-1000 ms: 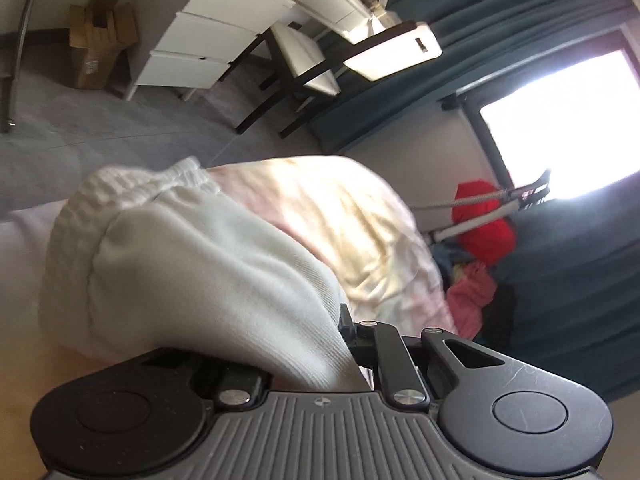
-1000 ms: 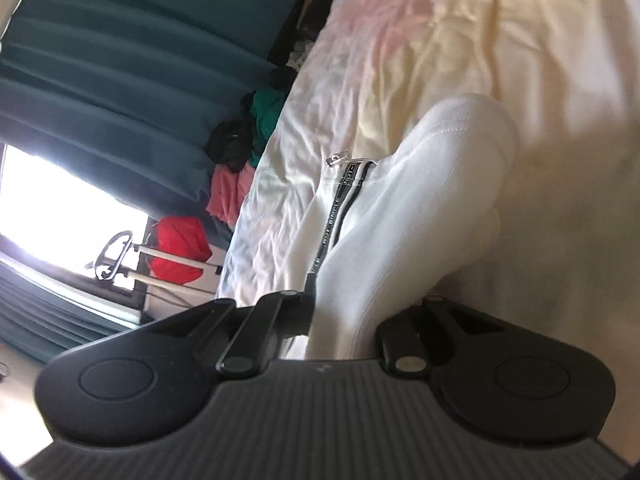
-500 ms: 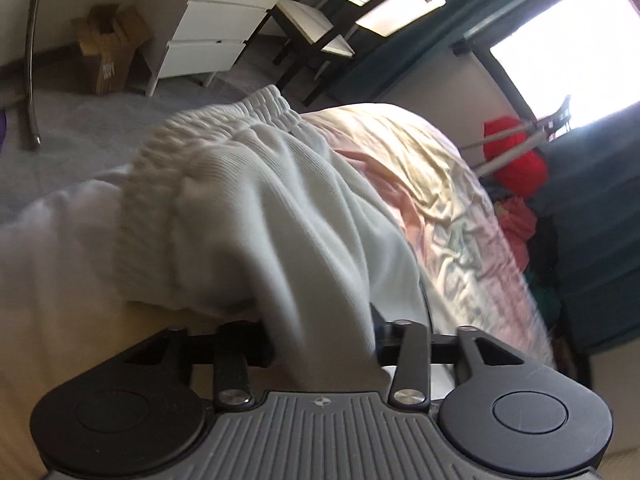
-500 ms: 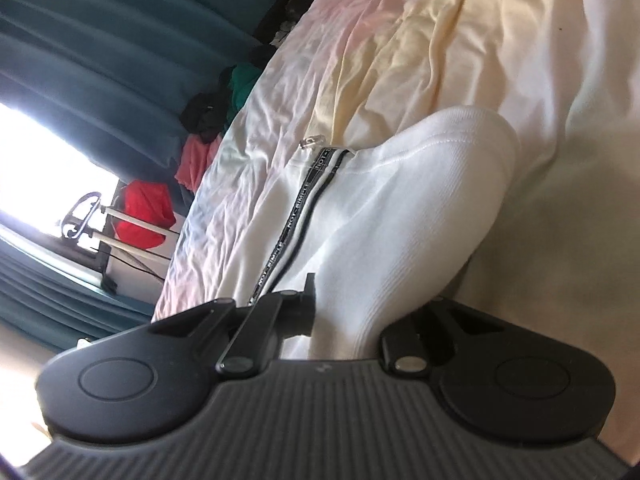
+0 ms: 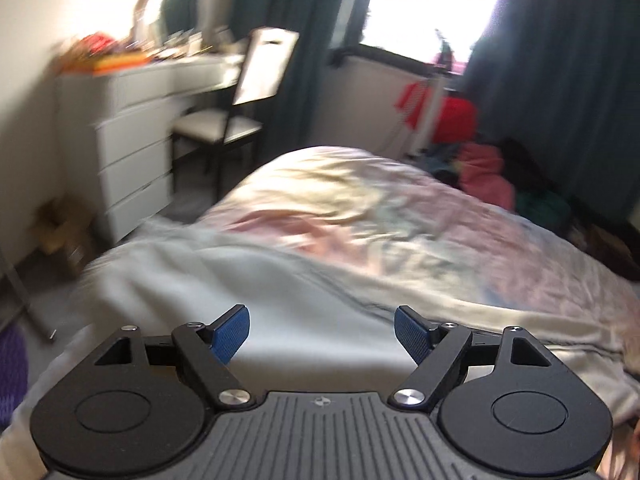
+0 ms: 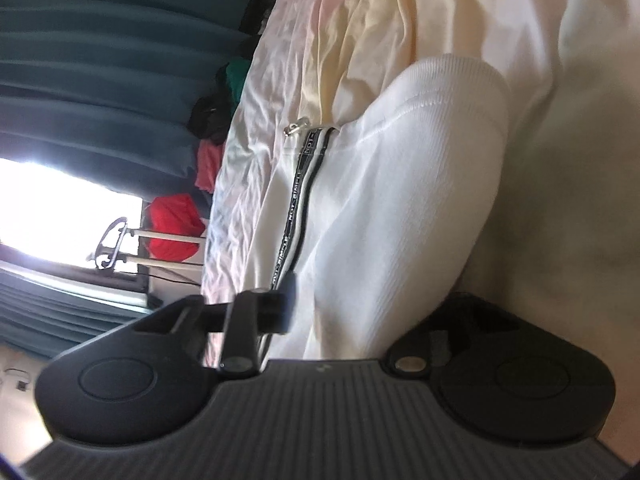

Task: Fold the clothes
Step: 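Lay the folded pants on the bed and open the left gripper while the right gripper holds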

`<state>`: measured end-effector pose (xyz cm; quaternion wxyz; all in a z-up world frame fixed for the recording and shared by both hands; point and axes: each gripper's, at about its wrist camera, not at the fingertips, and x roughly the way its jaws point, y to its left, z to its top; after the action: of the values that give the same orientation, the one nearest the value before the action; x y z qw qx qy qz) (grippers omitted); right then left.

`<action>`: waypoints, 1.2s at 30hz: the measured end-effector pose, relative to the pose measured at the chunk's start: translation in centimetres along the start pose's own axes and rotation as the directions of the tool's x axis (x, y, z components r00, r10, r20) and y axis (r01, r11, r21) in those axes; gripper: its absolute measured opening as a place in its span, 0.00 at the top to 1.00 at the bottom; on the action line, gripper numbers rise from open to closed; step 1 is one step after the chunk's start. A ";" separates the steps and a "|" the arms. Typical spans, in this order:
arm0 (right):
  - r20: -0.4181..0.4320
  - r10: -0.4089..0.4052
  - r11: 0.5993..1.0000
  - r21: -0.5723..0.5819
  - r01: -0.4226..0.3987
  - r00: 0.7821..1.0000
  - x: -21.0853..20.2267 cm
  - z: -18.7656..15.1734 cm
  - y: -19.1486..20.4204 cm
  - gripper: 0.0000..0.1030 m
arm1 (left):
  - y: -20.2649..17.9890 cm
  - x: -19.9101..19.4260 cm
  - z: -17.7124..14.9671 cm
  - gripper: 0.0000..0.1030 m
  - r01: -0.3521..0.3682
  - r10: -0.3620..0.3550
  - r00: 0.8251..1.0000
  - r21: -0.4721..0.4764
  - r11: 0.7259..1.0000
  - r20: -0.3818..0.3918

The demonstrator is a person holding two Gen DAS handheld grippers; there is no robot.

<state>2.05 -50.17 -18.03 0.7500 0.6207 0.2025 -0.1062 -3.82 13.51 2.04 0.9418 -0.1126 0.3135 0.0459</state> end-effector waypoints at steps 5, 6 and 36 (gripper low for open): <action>0.002 0.039 0.998 -0.047 -0.039 0.999 0.0 0.1 0.5 0.54 | -6.8 5.8 -1.8 0.21 0.085 -0.084 0.996 0.060 0.995 -0.025; 0.002 0.044 0.997 -0.066 -0.043 0.999 0.0 0.0 0.6 0.54 | -7.8 7.0 -2.4 0.21 0.089 -0.087 0.996 0.075 0.993 -0.031; 0.112 -0.175 0.865 -0.457 0.207 0.978 3.5 -1.2 4.5 0.85 | -10.4 15.6 -8.9 0.17 0.014 0.022 0.993 0.295 0.955 -0.120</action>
<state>6.86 -47.80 -15.77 0.8690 0.3955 0.2572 -0.1489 5.09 1.52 -12.33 0.9270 0.0275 0.3740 -0.0067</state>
